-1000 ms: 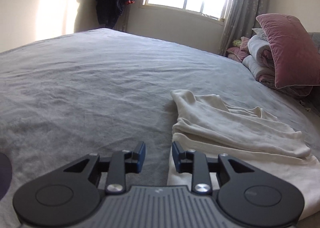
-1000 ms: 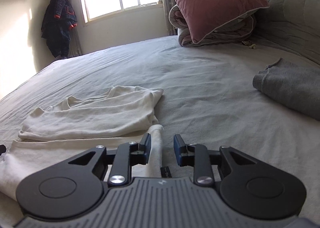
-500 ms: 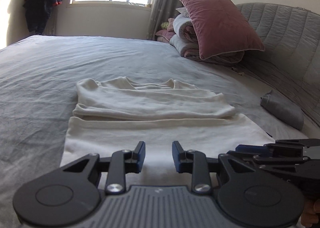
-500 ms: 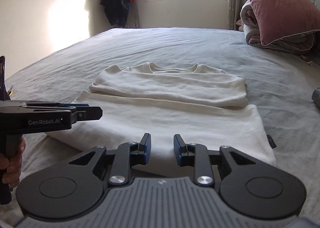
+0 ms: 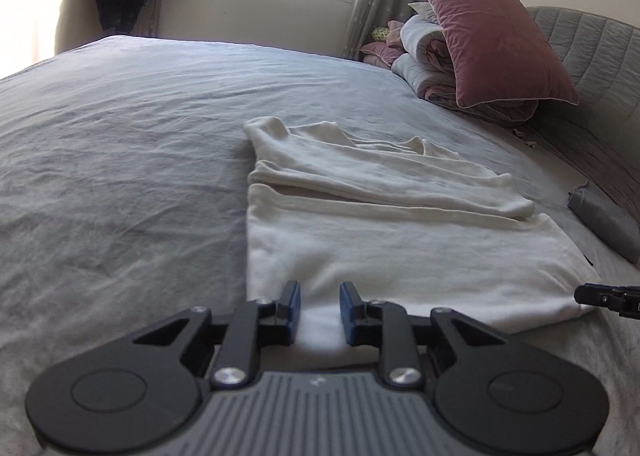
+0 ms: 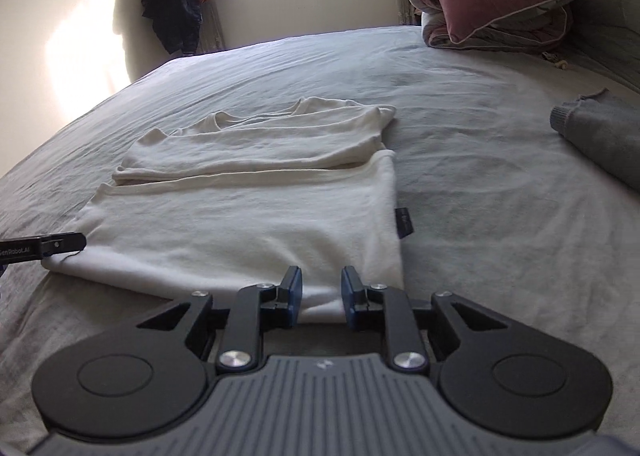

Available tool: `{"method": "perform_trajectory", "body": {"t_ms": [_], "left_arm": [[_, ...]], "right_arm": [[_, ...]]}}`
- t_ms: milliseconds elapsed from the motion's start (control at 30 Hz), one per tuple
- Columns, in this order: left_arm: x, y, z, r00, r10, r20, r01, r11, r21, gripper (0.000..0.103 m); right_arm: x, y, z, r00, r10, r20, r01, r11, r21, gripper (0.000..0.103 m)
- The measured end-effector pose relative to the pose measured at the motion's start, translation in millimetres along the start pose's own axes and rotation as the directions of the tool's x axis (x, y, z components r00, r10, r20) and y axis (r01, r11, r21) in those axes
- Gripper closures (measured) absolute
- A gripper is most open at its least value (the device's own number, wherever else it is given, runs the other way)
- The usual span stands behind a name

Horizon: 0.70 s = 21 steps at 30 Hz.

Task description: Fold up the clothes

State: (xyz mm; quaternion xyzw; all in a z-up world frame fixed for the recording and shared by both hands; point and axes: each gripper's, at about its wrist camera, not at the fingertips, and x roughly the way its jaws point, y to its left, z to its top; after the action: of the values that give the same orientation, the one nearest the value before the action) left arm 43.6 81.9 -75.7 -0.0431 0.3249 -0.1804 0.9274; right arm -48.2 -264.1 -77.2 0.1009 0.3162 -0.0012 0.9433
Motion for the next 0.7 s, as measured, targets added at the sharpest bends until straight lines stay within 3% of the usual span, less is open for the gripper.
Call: {"method": "perform_trajectory", "body": {"t_ms": [167,267,433,567,700], "left_arm": [[-13,16,-1,1.0,-0.022,-0.001,0.022,0.999,-0.049,0.081],[-20,20,0,1.0,0.012,-0.002,-0.012,0.999,-0.042,0.078],[-25,44,3,0.999,-0.048,-0.023,0.043,0.984,-0.175,0.076],[-26,69,1,0.986,-0.156,-0.049,0.128,0.923,-0.363,0.072],[-20,88,-6,0.956,-0.275,-0.099,0.181,0.822,-0.54,0.071]], "right_arm": [[-13,-12,-1,1.0,0.012,0.001,-0.012,0.999,0.033,0.08],[-20,-17,1,1.0,0.02,0.002,-0.02,0.999,0.041,0.079],[-31,-28,3,0.999,0.043,-0.009,-0.042,0.995,0.093,0.07],[-37,-40,5,0.996,0.082,-0.024,-0.077,0.982,0.175,0.063],[-37,-55,6,0.985,0.163,-0.064,-0.134,0.935,0.328,0.06]]}}
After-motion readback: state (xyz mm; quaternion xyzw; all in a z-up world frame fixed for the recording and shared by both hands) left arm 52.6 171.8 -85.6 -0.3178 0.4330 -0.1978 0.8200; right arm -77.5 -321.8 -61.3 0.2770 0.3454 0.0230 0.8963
